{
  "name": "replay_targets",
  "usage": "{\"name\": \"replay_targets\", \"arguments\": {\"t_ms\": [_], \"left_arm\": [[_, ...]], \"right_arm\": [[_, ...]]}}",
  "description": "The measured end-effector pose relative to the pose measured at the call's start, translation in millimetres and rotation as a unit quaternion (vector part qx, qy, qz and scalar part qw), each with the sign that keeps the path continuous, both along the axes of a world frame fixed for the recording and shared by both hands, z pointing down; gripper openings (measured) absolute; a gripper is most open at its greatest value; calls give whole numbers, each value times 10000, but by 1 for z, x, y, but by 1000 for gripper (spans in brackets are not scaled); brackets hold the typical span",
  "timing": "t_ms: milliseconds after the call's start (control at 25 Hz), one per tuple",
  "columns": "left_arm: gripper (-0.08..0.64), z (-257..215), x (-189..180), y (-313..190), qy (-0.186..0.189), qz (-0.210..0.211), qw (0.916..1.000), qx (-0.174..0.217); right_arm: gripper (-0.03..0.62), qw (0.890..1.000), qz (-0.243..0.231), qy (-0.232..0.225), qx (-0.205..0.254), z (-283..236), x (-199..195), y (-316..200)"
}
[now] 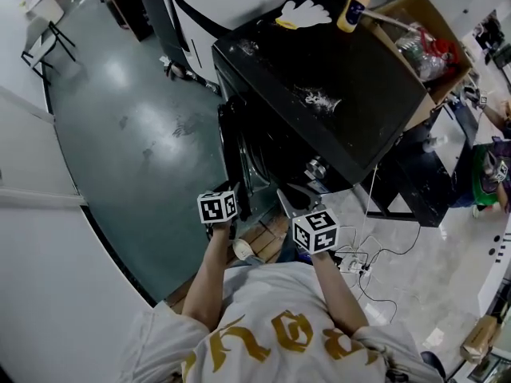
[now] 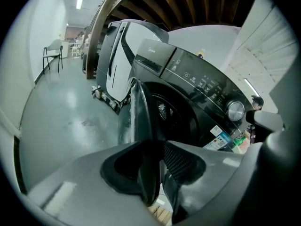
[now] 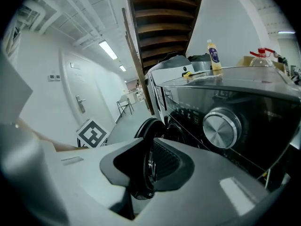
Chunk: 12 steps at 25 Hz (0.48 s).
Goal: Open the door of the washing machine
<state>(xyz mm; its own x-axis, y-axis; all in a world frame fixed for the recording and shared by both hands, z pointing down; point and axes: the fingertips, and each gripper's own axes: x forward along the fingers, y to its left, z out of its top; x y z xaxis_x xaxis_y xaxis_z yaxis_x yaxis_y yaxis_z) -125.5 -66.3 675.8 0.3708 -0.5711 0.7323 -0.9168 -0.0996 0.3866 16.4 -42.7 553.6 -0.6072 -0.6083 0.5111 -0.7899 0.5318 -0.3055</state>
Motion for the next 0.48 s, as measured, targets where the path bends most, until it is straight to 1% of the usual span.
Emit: {"name": "replay_targets", "arguments": {"t_ms": [480], "left_arm": [[137,0,-59,12,-496,-123,9987,42]], "right_arm": [[74,9999,-116,34,82,-3,-21,-2]]}}
